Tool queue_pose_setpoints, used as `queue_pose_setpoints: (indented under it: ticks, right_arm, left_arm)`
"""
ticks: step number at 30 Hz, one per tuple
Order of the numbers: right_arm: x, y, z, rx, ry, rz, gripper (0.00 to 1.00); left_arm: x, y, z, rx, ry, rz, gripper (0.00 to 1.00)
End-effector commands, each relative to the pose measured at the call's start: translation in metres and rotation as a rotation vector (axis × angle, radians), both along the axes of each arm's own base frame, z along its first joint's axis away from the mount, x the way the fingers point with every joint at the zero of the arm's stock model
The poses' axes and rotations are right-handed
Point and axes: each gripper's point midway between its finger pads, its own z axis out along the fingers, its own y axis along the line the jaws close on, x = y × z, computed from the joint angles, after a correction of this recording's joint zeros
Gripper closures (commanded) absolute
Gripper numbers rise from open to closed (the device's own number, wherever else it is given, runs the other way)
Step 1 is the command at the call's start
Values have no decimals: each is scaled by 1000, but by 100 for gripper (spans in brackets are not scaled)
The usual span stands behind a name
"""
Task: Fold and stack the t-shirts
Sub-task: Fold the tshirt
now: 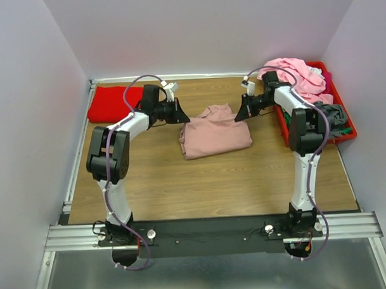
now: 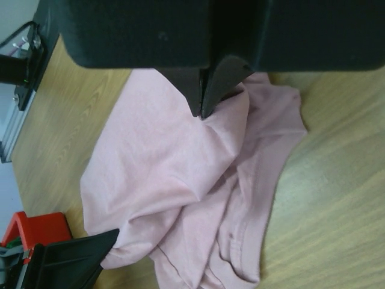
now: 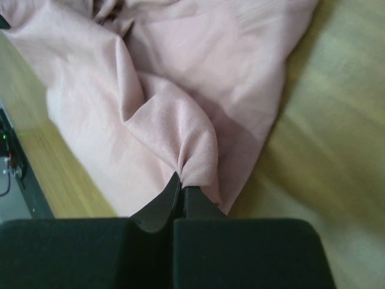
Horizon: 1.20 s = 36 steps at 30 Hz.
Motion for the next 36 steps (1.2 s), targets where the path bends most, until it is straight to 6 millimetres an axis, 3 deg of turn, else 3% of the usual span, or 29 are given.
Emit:
queue_pose_setpoints:
  ticks: [1, 4, 5, 6, 8, 9, 10, 11, 12, 13, 14, 15, 17, 18, 19, 20, 21, 22, 23, 27, 31, 32, 33, 36]
  right_arm:
    - [-20, 0, 40, 10, -106, 57, 99]
    - [-49, -5, 53, 1, -153, 101, 100]
    - [-69, -7, 58, 0, -156, 116, 100]
    - [-71, -7, 69, -2, -200, 134, 100]
    - [-108, -13, 57, -19, -185, 208, 99]
    - [-121, -17, 63, -36, -267, 284, 99]
    - [-154, -22, 51, -43, -182, 328, 98]
    - [-171, -26, 47, -50, -169, 373, 96]
    - [-184, -31, 43, -63, -217, 465, 91]
    - [-215, -41, 36, -91, -144, 511, 89]
    - [-227, -47, 31, -114, -137, 544, 86]
    - [-239, -54, 24, -148, -129, 573, 70]
    - [-261, -74, 11, -245, -134, 624, 49]
    - [-264, -80, 9, -281, -140, 628, 46]
    - [-264, -90, 7, -345, -149, 633, 41]
    - [-264, -97, 10, -377, -183, 615, 33]
    - [-262, -101, 13, -399, -201, 605, 31]
    - [-259, -108, 16, -437, -211, 586, 29]
    - [-253, -111, 20, -465, -248, 568, 27]
    - [-223, -112, 35, -493, -325, 477, 20]
    - [-178, -76, 49, -303, -306, 308, 20]
    - [-170, -71, 49, -271, -282, 282, 20]
    - [-165, -63, 35, -217, -178, 241, 21]
    - [-144, -54, 33, -161, -142, 213, 21]
  left_arm:
    - [-25, -4, 54, -74, -123, -51, 100]
    - [-55, -5, 73, -104, -160, -86, 100]
    - [-68, -7, 88, -125, -185, -100, 100]
    - [-79, -11, 90, -133, -187, -119, 100]
    - [-115, -27, 78, -149, -147, -190, 100]
    - [-136, -32, 73, -160, -123, -210, 100]
    - [-163, -49, 73, -170, -113, -272, 100]
    - [-178, -56, 62, -169, -74, -297, 100]
    - [-200, -58, 49, -170, -39, -320, 100]
    - [-226, -72, 43, -173, 5, -360, 100]
    - [-240, -75, 37, -172, 30, -368, 99]
    - [-260, -71, 26, -162, 61, -373, 86]
    - [-281, -71, 28, -165, 77, -347, 77]
    - [-288, -67, 26, -164, 88, -331, 74]
    - [-299, -58, 14, -148, 129, -305, 63]
    - [-302, -54, 26, -164, 101, -268, 52]
    - [-307, -45, 18, -137, 135, -235, 31]
    - [-309, -41, 22, -136, 131, -217, 26]
    - [-308, -37, 37, -159, 89, -191, 25]
    - [-304, -23, 54, -139, 36, -118, 23]
    - [-265, -3, 49, -63, -7, 109, 15]
    - [-257, 0, 50, -71, -13, 138, 15]
    - [-251, -1, 46, -88, 5, 162, 16]
    - [-224, 4, 41, -121, 17, 219, 16]
